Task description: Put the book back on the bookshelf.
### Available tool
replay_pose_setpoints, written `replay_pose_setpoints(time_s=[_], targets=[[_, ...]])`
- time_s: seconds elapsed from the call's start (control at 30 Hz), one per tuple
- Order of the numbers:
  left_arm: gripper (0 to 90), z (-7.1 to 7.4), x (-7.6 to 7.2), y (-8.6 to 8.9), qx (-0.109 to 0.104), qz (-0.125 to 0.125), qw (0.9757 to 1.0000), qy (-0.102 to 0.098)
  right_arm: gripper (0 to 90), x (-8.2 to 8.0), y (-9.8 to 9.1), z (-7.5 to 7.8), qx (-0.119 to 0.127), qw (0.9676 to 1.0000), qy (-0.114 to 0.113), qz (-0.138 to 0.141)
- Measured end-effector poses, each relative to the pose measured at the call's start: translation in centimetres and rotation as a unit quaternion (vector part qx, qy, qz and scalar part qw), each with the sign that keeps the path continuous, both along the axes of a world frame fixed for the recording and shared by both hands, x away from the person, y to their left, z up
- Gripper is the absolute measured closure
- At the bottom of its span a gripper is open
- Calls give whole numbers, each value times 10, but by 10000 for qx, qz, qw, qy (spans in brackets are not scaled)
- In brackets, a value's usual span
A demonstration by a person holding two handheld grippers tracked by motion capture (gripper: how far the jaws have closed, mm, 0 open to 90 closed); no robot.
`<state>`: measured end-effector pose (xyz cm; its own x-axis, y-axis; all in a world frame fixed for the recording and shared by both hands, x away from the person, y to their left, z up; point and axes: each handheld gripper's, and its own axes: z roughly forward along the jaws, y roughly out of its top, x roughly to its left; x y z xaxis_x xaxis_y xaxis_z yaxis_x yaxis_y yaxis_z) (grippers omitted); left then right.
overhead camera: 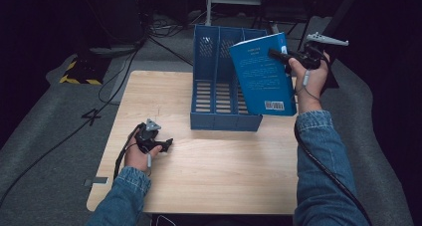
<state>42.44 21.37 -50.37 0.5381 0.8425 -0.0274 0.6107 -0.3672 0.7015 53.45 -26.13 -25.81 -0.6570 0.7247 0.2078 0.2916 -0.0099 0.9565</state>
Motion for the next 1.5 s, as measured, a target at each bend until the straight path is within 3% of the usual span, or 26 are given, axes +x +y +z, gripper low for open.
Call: replay_pose_setpoints(time_s=[0.4,0.67,0.93,1.13,1.33,1.5], targets=[[231,0,0,0,3,-4,10000,0,616,-6,-12,-5,206,9998,-30,-30],[231,0,1,0,7,1,10000,-18,616,-4,-33,-9,620,9974,47,-353],[231,0,1,0,5,0,10000,-18,616,1,-40,-11,736,9958,68,-537],[231,0,1,0,13,-4,10000,-23,616,4,-46,-14,965,9917,191,-830],[231,0,2,-1,7,-5,10000,-9,615,7,-23,-6,681,9927,236,-964],[231,0,2,-1,-5,-6,10000,-19,614,11,3,5,391,9917,213,-1207]])
